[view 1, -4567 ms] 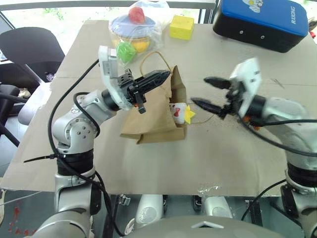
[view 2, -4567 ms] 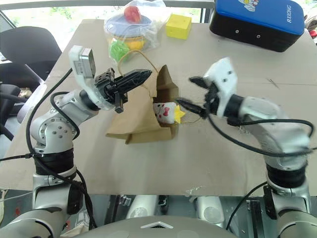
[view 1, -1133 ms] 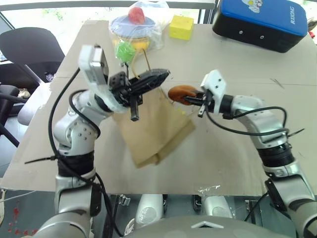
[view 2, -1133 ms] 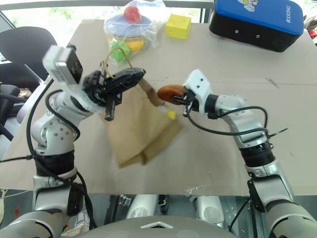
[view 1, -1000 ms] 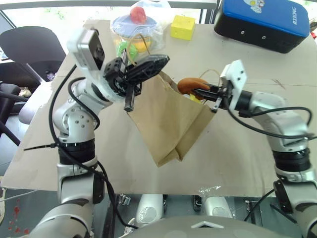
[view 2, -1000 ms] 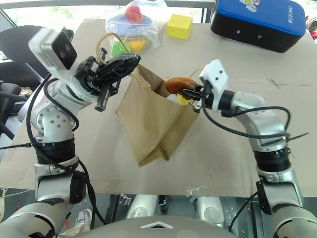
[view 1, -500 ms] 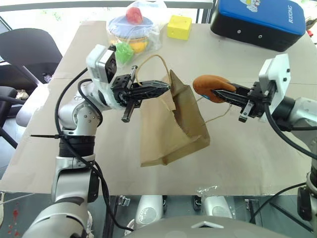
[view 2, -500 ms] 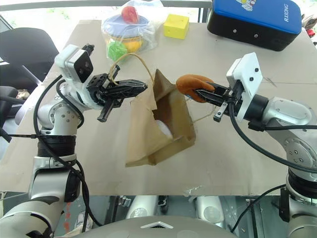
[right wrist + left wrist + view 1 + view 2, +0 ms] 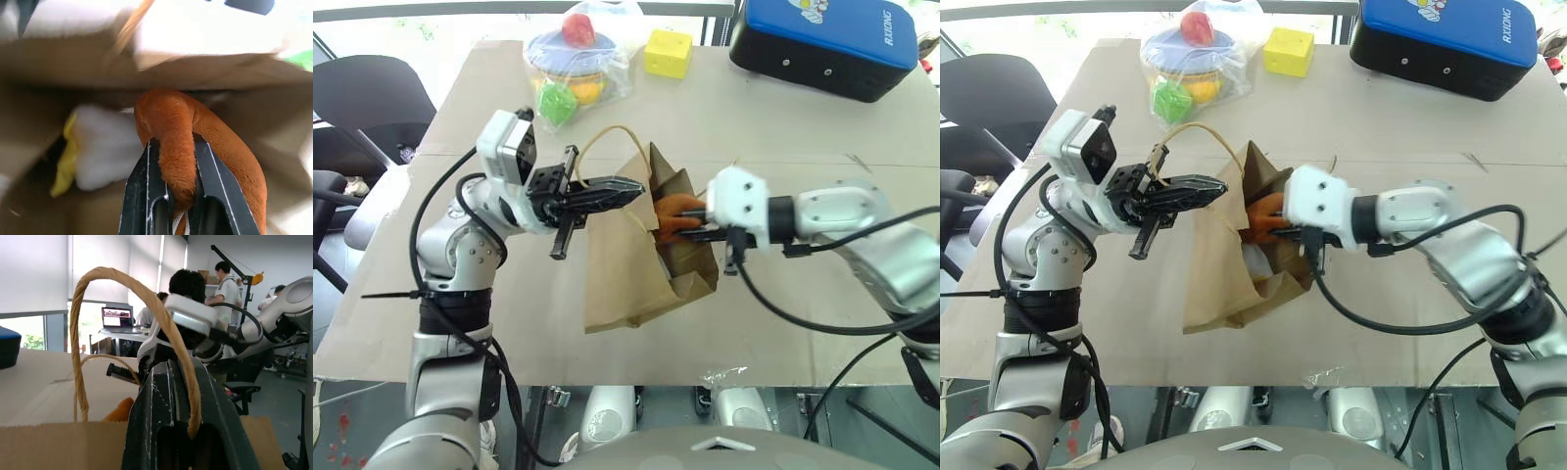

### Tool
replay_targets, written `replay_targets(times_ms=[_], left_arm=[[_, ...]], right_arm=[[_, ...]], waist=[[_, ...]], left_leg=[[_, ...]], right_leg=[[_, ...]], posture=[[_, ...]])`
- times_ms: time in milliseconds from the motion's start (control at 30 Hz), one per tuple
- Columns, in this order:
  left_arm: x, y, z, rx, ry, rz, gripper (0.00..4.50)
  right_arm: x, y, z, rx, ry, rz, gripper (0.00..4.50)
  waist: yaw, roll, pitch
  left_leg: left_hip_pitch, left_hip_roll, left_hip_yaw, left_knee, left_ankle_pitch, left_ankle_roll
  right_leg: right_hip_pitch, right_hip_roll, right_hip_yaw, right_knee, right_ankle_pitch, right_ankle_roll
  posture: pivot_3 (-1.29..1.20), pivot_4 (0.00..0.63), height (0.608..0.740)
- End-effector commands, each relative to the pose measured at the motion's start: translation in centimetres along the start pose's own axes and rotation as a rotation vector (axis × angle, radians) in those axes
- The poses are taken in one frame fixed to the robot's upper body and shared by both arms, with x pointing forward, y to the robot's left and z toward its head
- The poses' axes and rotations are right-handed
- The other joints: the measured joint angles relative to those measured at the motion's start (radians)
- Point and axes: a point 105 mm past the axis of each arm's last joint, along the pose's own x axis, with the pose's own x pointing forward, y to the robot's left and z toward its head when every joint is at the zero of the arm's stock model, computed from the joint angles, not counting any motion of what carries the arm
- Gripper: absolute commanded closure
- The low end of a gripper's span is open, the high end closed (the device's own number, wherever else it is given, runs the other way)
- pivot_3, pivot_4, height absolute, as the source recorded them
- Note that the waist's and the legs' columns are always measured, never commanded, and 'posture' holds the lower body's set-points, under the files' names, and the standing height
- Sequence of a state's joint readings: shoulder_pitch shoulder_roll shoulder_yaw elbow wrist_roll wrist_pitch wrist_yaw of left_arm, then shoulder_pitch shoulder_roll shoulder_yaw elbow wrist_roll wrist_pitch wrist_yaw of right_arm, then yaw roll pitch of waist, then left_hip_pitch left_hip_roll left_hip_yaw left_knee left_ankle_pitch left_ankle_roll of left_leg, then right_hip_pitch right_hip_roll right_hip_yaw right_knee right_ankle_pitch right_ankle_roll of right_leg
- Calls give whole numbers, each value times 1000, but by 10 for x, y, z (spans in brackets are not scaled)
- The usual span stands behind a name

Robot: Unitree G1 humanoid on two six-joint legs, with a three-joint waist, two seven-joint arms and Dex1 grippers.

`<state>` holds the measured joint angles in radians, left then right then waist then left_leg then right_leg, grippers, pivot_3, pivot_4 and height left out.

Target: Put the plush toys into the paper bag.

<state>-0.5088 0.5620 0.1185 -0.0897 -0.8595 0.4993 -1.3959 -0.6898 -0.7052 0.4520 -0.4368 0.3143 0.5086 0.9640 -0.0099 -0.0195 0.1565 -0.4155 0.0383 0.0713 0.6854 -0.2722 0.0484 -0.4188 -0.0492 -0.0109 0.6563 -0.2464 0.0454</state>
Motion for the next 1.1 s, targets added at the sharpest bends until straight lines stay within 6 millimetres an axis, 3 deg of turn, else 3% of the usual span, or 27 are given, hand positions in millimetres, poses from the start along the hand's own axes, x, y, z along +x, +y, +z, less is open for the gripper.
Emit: replay_targets(times_ms=[33,133,267,467,600,700,833,1000,1100], left_arm=[[2,-7,8,43,-6,-2,4500],[-1,-8,6,44,-7,20,4500],[-2,-11,4,46,-13,42,4500],[-5,-11,3,54,-17,66,4500],[-6,-11,1,56,-21,70,4500],[-6,-12,1,57,-26,73,4500],[-7,-13,0,60,-22,72,4500],[-7,-13,-1,60,-22,69,4500],[-7,-13,-2,57,-24,66,4500]], right_arm=[[2,12,18,-139,-86,153,3789],[-2,14,18,-228,-84,190,2462],[-17,7,19,-282,-74,117,612],[-48,-3,26,-189,-54,-53,612],[-76,-18,27,37,-71,-289,612],[-101,-27,6,244,-17,-506,612],[-128,-24,-29,567,56,-758,612],[-121,-2,-41,844,-5,-733,612],[-109,1,-44,926,-50,-696,612]], waist=[[2,0,0],[3,0,0],[4,0,0],[8,0,0],[9,0,0],[14,0,0],[20,-1,0],[20,-1,-1],[19,0,0]], left_leg=[[0,0,0,0,0,0],[0,0,0,0,0,0],[0,0,0,0,1,-1],[1,0,0,1,2,-4],[1,0,0,1,2,-4],[1,0,0,1,2,-4],[1,0,1,1,2,-4],[1,0,0,0,0,0],[1,0,1,0,0,0]], right_leg=[[0,0,0,0,0,0],[0,-1,0,0,0,0],[0,-1,0,1,0,0],[0,-1,-1,1,0,0],[1,-2,-1,2,0,0],[1,-2,-1,2,0,0],[1,-3,0,1,0,0],[2,-1,-1,2,0,0],[1,-1,0,2,0,0]], posture=[[0,150,740],[0,150,740],[0,150,740],[0,150,740],[0,150,740],[0,150,740],[0,150,740],[0,150,740],[0,150,740]])
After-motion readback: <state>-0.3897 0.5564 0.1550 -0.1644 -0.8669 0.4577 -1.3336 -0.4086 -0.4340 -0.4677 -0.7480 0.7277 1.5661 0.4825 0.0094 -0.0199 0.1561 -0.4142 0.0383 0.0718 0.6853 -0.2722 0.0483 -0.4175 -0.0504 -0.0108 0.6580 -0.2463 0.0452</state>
